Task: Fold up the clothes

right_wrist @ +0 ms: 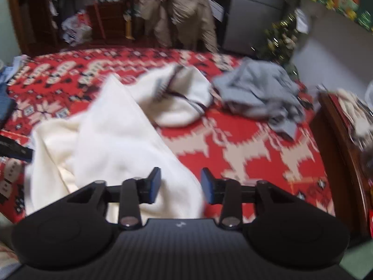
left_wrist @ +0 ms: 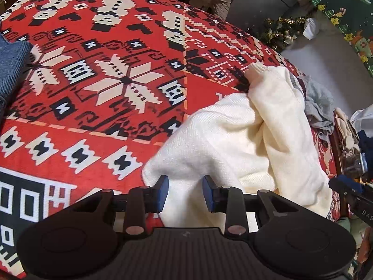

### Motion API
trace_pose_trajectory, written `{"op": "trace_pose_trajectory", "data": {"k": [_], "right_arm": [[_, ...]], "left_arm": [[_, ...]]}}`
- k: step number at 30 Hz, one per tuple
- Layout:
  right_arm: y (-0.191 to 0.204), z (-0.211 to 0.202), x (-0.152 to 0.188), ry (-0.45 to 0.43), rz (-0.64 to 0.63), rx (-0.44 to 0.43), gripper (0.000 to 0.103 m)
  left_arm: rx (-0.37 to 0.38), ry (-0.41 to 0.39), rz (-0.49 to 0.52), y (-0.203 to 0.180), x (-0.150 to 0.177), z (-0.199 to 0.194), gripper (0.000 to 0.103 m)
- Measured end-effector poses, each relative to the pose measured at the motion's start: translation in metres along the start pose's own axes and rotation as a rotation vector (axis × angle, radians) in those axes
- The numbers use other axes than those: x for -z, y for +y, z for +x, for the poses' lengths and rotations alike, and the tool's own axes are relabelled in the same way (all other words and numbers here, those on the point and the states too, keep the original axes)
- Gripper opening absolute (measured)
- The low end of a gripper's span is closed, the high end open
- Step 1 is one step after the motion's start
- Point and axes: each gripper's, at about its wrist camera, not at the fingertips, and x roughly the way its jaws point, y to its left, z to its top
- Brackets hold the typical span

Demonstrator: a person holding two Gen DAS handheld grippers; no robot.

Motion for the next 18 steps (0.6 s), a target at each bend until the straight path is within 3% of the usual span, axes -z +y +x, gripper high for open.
{"op": "trace_pose_trajectory", "data": {"k": [2, 6, 10, 12, 13, 15, 16, 17, 18], "right_arm": [[0.015, 0.005, -0.007, -0.017, -0.047, -0.049, 0.077], [0.046, 0.021, -0.015, -0.005, -0.132, -0.111, 0.081], [0.065, 0.047, -0.014, 0.030, -0.193, -0.107, 0.093], [0.068, 0.059, -0.013, 0.048, -0.197, -0.113, 0.094], [0.067, 0.065, -0.014, 0.059, -0.181, -0.129, 0.090], [0.067, 0.071, -0.015, 0.081, -0.147, -0.181, 0.067], [0.070, 0.069, -0.016, 0.087, -0.132, -0.206, 0.033], [0.072, 0.068, -0.017, 0.094, -0.118, -0.231, 0.022], [0.076, 0.066, -0.018, 0.092, -0.114, -0.240, 0.021]], "left_arm": [[0.023, -0.001, -0.006, -0.001, -0.001, -0.002, 0.032], [0.066, -0.018, -0.011, -0.004, -0.002, -0.011, 0.032], [0.080, -0.013, 0.004, -0.009, 0.000, -0.012, 0.038], [0.075, -0.010, 0.015, -0.011, 0.001, -0.011, 0.038], [0.072, -0.009, 0.020, -0.012, 0.001, -0.011, 0.038], [0.066, -0.010, 0.031, -0.013, 0.001, -0.011, 0.038], [0.063, -0.016, 0.035, -0.013, 0.001, -0.014, 0.038], [0.063, -0.025, 0.038, -0.013, 0.000, -0.018, 0.038], [0.066, -0.035, 0.040, -0.012, 0.000, -0.022, 0.038]]}}
